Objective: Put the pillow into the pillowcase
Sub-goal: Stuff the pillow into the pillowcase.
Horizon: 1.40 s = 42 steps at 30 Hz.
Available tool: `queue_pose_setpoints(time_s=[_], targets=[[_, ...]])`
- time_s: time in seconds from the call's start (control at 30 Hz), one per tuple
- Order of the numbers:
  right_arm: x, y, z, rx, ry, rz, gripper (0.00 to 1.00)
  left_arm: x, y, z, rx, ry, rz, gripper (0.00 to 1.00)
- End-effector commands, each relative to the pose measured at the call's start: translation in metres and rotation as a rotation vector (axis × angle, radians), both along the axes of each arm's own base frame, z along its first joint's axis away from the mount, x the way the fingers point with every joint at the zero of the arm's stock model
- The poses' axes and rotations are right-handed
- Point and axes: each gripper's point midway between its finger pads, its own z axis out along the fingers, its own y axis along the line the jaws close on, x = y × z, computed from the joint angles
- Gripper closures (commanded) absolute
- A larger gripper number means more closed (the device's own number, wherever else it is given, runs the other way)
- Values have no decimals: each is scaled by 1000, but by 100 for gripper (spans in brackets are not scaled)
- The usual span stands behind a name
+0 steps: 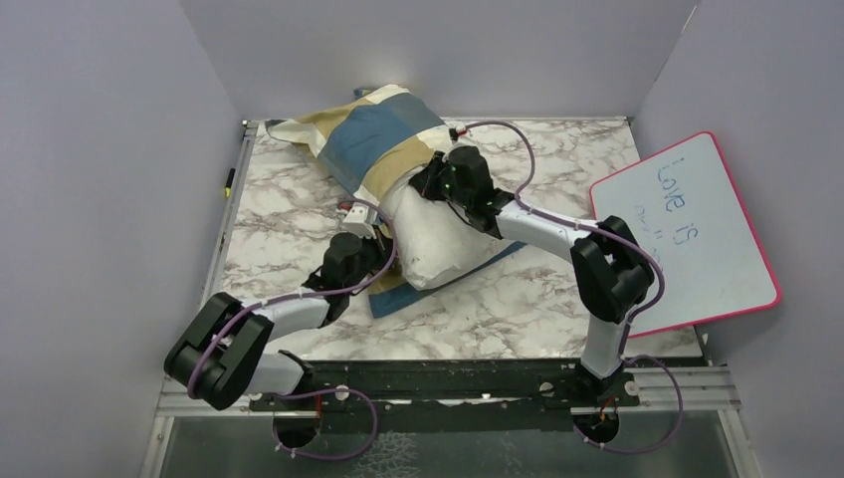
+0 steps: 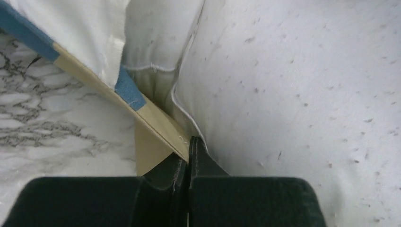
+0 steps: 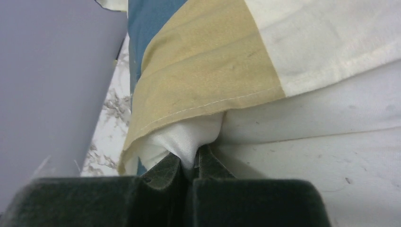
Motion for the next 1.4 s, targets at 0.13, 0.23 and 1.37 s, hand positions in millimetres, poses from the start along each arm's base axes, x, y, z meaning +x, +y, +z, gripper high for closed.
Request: queue_pose_setpoints(time_s=[0.13,0.23,1.37], targets=[[16,-5,131,480,-212,-124,99,-18,9,-3,19,2,37,100],[15,-12,153,538,-240,-127,100,-10,18,11,49,-28,88,100],[2,-12,9,200,-48,1,80,-51,19,61,99,59,158,49]])
